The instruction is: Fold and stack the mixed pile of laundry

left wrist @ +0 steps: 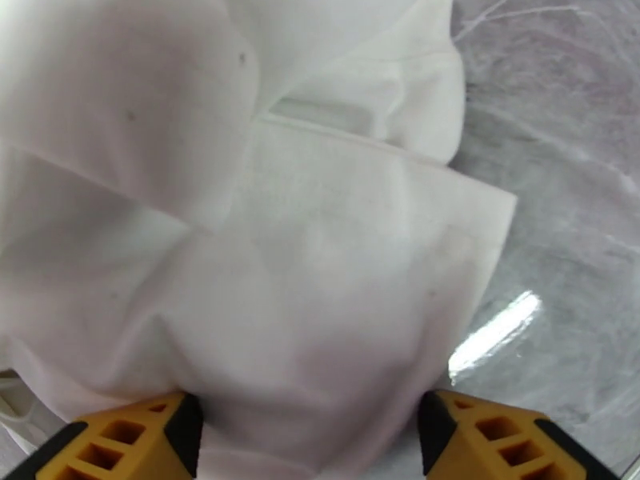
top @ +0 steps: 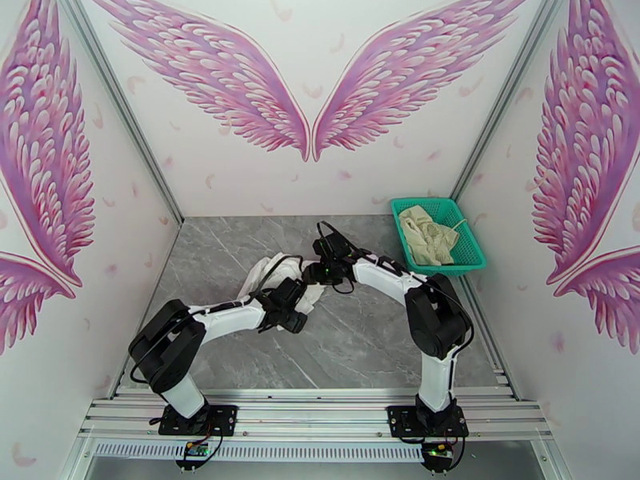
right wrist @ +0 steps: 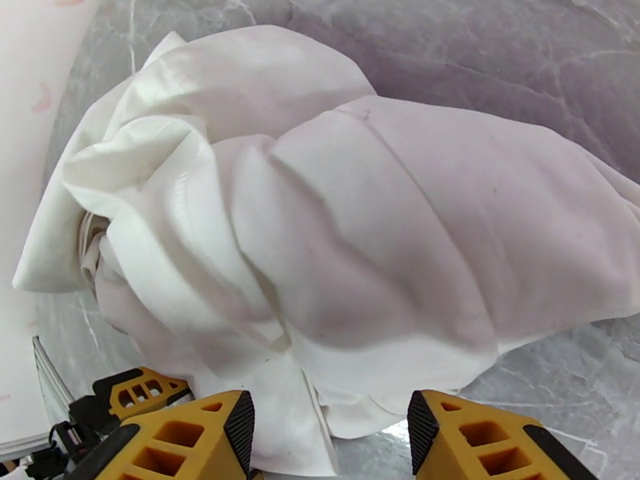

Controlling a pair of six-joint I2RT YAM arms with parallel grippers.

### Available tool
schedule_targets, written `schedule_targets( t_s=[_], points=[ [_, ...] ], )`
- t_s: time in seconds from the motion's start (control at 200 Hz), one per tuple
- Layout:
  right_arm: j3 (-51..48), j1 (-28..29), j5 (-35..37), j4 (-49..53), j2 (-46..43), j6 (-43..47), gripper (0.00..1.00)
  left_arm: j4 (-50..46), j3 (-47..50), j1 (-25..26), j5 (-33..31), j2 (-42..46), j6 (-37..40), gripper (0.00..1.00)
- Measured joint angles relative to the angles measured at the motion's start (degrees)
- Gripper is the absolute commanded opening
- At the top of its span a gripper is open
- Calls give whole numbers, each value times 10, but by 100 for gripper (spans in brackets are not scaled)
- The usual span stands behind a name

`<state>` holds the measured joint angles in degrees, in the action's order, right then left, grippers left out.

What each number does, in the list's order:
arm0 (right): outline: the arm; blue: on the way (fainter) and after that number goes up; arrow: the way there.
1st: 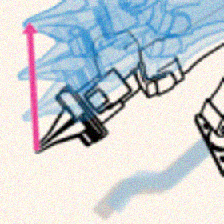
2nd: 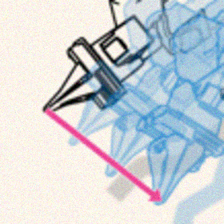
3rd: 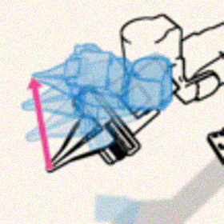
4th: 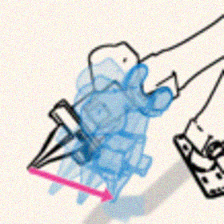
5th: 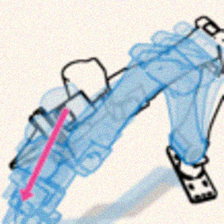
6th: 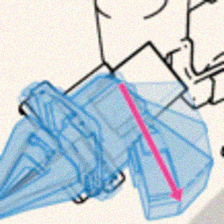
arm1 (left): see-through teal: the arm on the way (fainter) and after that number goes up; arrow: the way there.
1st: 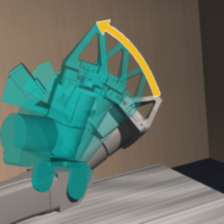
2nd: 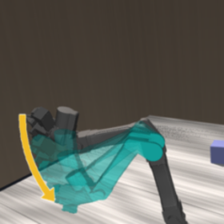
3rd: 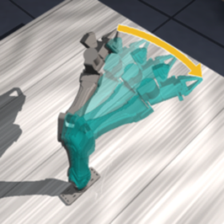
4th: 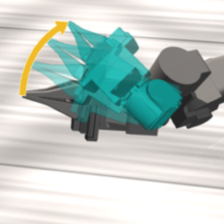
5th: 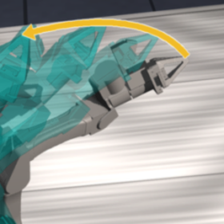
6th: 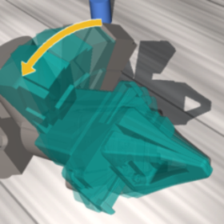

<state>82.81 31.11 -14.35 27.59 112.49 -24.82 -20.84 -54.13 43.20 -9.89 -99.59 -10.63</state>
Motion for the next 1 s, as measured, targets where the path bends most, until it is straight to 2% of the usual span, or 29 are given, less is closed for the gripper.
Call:
schedule_targets(
  t_s=[0.065, 0.135, 0.245, 0.355, 0.505, 0.61, 0.78, 0.86, 1.0],
  points=[
    [0, -4, 0, 0, 3, -5, 55, 8, -1, 4, -10, -5, 1, 33],
    [0, -8, 0, 0, 4, -8, 55, 11, 0, 7, -27, -5, 0, 18],
    [-5, -14, 0, -3, 3, -9, 53, 23, 13, 6, -35, 12, -3, 9],
    [-14, -16, -1, -5, 3, -9, 53, 32, 52, 2, -25, 89, -2, 6],
    [-19, -9, -5, -6, 3, -11, 52, 40, 87, -26, 17, 215, -1, 7],
    [-18, 5, -4, -8, 3, -10, 52, 43, 111, -66, 59, 264, 1, 14],
    [15, 41, 12, 13, 3, 3, 54, 34, 157, -86, 116, 281, -3, 28],
    [30, 55, 20, 18, 2, 11, 54, 26, 171, -85, 136, 281, -9, 41],
    [35, 69, 28, 32, 0, 22, 56, 10, 186, -85, 134, 281, -49, 45]
  ],
)
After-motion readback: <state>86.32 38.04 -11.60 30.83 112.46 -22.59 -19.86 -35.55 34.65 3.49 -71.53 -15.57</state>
